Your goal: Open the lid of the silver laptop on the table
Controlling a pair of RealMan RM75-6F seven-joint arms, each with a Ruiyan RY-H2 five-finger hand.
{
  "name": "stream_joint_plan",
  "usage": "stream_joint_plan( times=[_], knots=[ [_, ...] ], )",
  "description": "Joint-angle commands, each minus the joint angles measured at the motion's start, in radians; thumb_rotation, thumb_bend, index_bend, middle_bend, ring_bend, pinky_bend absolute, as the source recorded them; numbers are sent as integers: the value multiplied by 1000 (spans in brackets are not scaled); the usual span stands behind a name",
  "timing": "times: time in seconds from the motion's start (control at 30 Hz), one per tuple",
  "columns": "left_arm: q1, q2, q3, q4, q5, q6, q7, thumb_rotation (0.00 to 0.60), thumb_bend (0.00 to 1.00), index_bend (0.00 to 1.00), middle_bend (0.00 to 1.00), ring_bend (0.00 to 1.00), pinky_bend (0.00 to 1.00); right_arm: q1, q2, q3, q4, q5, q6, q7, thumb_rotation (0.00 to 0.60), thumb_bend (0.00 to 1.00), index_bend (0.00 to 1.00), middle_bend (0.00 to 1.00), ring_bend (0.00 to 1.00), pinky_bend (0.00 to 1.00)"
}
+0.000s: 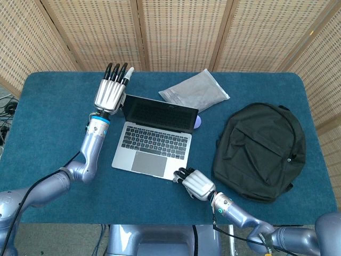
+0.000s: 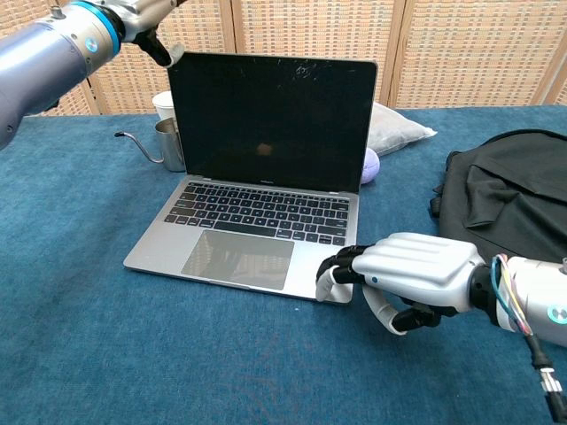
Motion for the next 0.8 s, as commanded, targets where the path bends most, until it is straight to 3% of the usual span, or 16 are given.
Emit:
stream_joint_plan(
  times=[0.03,0.4,0.57,0.8],
  knots=[
    [22,44,9,-57,21,20,-27,600,512,0,0,0,0,-2,9,9,-15,-6,16,8,600,1000,213,164,104,226],
    [104,213,17,-253,102,116,-118,600,503,0,0,0,0,-30,138,57,-117,-47,136,65,600,1000,213,164,104,227],
    [229,357,43,-424,131,187,-236,600,379,0,0,0,0,-116,278,70,-90,-105,320,164,600,1000,213,164,104,226],
    [382,467,97,-522,164,265,-405,600,218,0,0,0,0,-227,361,73,45,-98,477,348,600,1000,213,164,104,227]
  ],
)
